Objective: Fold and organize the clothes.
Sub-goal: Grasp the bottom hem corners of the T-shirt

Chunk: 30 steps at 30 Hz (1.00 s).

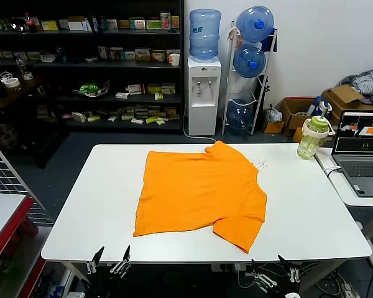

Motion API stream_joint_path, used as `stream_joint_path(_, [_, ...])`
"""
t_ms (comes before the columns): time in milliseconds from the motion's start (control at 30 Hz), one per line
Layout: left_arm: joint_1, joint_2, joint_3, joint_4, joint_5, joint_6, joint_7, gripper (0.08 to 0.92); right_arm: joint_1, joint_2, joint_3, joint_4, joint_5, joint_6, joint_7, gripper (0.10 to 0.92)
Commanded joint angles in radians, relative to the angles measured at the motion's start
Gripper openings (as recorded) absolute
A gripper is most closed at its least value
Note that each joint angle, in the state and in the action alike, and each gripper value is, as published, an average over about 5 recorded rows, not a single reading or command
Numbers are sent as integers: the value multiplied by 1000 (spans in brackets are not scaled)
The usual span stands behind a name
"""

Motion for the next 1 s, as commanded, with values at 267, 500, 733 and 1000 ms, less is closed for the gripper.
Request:
stream_joint_path(267, [-214, 6, 79, 124, -68, 62, 6, 823, 205, -2, -72, -94, 33, -73, 85, 823])
stream_joint_path(500, [-336, 4, 134, 209, -75, 110, 0, 823, 307, 14, -130, -200, 47, -124, 121, 823])
stream_joint_path(733, [-364, 4, 147, 242, -72, 127, 2, 823, 340, 24, -151, -247, 35, -139, 139, 823])
stream_joint_path(1000, [-363, 3, 169, 245, -71, 150, -17, 823, 356, 26, -160, -268, 35, -152, 155, 811])
